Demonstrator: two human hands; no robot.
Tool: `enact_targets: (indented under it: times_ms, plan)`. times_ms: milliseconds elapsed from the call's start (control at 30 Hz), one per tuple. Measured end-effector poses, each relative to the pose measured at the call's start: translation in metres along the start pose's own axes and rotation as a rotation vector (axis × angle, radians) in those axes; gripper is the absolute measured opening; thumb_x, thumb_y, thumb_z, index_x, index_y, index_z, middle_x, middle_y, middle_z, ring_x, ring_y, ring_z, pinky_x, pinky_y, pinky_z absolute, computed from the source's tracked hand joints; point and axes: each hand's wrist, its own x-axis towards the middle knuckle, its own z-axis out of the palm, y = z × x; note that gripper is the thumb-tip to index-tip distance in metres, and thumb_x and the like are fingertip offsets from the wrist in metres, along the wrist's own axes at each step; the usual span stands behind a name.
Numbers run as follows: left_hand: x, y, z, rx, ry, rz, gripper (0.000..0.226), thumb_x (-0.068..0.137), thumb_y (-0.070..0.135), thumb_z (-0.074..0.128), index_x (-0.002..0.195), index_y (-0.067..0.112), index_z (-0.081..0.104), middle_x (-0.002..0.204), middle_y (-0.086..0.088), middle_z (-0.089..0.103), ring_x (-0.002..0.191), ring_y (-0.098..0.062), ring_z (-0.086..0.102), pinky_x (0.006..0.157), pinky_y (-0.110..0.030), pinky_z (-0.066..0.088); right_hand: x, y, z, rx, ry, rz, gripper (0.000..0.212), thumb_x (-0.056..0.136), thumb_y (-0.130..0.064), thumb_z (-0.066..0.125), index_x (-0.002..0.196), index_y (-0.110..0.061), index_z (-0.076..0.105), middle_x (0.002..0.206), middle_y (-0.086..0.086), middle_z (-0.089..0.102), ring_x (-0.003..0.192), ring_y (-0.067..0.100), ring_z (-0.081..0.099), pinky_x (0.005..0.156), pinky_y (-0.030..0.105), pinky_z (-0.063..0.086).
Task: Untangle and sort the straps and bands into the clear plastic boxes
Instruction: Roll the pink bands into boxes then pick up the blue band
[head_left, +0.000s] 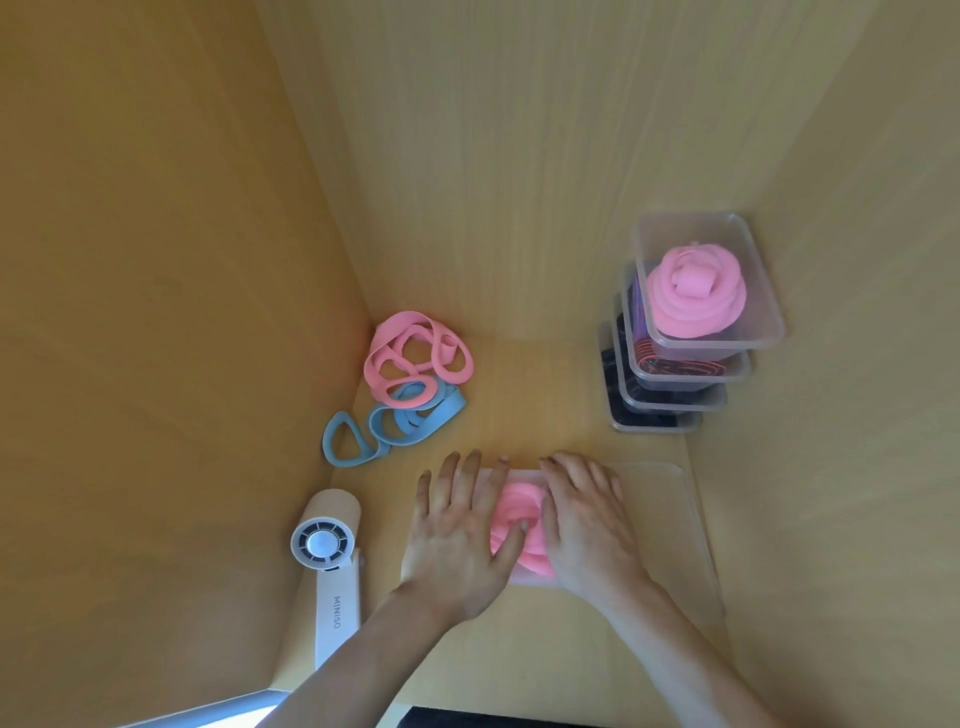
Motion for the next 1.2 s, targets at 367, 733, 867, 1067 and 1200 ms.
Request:
enact_targets:
  times_ms: [367, 733, 867, 1067, 1200]
  plan:
    - [0.001, -0.001, 0.001, -0.076, 0.006, 0.013, 0.074, 0.096, 0.067, 0.010, 0.160, 0.029, 0.018, 0.166, 0.000, 0.018, 0.155, -0.024, 0.005, 0.125, -0.047, 0.009, -0.013, 0.002, -0.013, 0.016, -0.345, -0.033, 0.066, 0.098, -0.056, 0.009, 0.160, -0.035, 0.001, 0.167, -0.015, -0.012, 0.152, 0.008, -0.020, 0.125, 0.043, -0.005]
    - [0.004, -0.005, 0.002, -0.090, 0.012, 0.064, 0.069, 0.099, 0.059, 0.014, 0.160, 0.026, 0.019, 0.168, -0.004, 0.014, 0.156, -0.024, -0.002, 0.125, -0.050, 0.012, -0.016, 0.000, -0.005, 0.129, -0.278, 0.013, 0.065, 0.099, -0.053, 0.019, 0.160, -0.029, 0.019, 0.168, -0.009, 0.010, 0.154, 0.013, -0.001, 0.125, 0.037, 0.014]
    - [0.004, -0.007, 0.003, -0.123, 0.017, 0.081, 0.067, 0.098, 0.053, 0.020, 0.160, 0.026, 0.019, 0.168, -0.004, 0.016, 0.156, -0.025, -0.002, 0.125, -0.049, 0.014, -0.016, 0.006, 0.000, 0.281, -0.186, 0.009, 0.062, 0.099, -0.047, 0.035, 0.155, -0.021, 0.035, 0.163, -0.010, 0.025, 0.151, 0.011, 0.013, 0.123, 0.032, 0.020]
    - [0.005, -0.008, 0.004, -0.123, -0.007, 0.089, 0.070, 0.099, 0.057, 0.017, 0.161, 0.026, 0.013, 0.168, -0.004, 0.011, 0.155, -0.029, -0.011, 0.126, -0.044, 0.003, -0.016, 0.003, -0.002, 0.148, -0.228, 0.004, 0.066, 0.097, -0.051, 0.024, 0.159, -0.027, 0.024, 0.166, -0.009, 0.017, 0.152, 0.015, 0.007, 0.125, 0.033, 0.017]
    - [0.005, -0.006, 0.006, -0.051, 0.000, 0.074, 0.068, 0.100, 0.054, 0.022, 0.159, 0.021, 0.023, 0.165, -0.010, 0.023, 0.154, -0.037, 0.008, 0.125, -0.052, 0.011, -0.015, 0.002, 0.000, 0.143, -0.224, -0.004, 0.067, 0.096, -0.051, 0.023, 0.158, -0.025, 0.025, 0.165, -0.008, 0.018, 0.152, 0.015, 0.007, 0.124, 0.026, 0.009]
